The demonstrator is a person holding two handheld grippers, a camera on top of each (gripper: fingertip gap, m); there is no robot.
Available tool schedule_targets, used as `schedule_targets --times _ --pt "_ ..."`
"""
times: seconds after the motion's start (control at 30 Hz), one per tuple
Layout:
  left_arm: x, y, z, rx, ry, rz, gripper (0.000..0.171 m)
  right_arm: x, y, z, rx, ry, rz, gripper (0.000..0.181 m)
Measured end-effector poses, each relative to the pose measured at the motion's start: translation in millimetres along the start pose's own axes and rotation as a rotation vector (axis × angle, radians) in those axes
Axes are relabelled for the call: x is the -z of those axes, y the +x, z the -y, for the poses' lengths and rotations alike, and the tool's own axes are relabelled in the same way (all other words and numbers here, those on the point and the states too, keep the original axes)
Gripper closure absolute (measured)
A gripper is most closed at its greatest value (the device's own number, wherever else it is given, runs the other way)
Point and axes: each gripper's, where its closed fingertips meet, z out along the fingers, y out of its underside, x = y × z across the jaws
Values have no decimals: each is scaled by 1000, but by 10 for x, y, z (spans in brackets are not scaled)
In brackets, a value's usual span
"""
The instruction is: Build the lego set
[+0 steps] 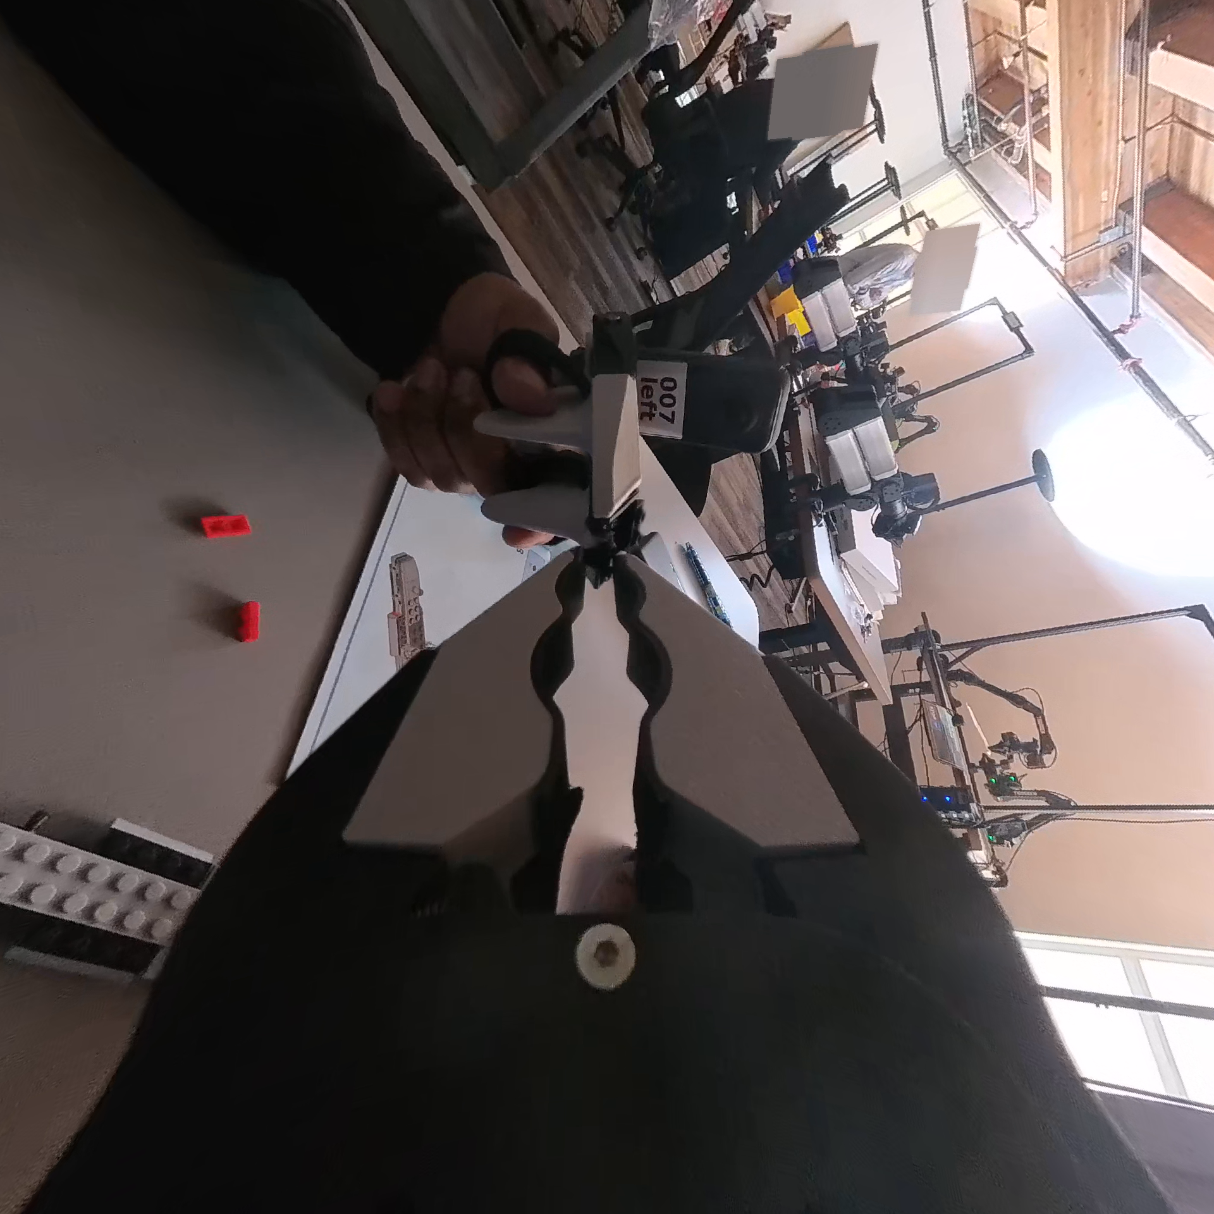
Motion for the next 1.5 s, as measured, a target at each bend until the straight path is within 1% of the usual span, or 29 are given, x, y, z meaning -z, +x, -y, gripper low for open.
schedule_targets --times 0.13,0.4,0.53,0.63,0.7,0.73,0.83,0.9,1.0,1.13,1.3,1.4,1.5 --pt "5 -16 6 -16 -3 17 155 0 23 -14 5 -6 -14 171" --pt "38 -48 70 -129 9 87 155 -32 75 -20 -8 4 -66 169" --pt "101 -82 209 -195 83 144 155 -52 169 -77 17 -24 -142 162" --pt "170 -71 323 -266 131 188 155 -67 222 -183 -77 -53 -163 160" --pt "218 -58 392 -327 153 225 155 -83 139 -260 -207 -61 -98 160" --pt "242 -49 423 -357 163 244 155 -85 45 -284 -284 -55 -41 161" --pt "301 -17 501 -425 186 285 155 -82 -428 -358 -503 -75 215 162" --pt "311 -3 522 -437 189 293 155 -83 -757 -397 -573 -124 358 163" --pt "291 -16 499 -443 175 302 155 -134 -1130 -488 -572 -238 495 163" --pt "265 -54 451 -440 150 310 155 -253 -1343 -515 -546 -307 561 163" --pt "264 -73 443 -433 149 315 155 -341 -1428 -510 -529 -335 579 164" --pt "265 -76 446 -432 148 318 155 -357 -1449 -506 -536 -346 591 175" --pt "270 -72 454 -428 155 317 155 -332 -1459 -491 -557 -344 607 177"
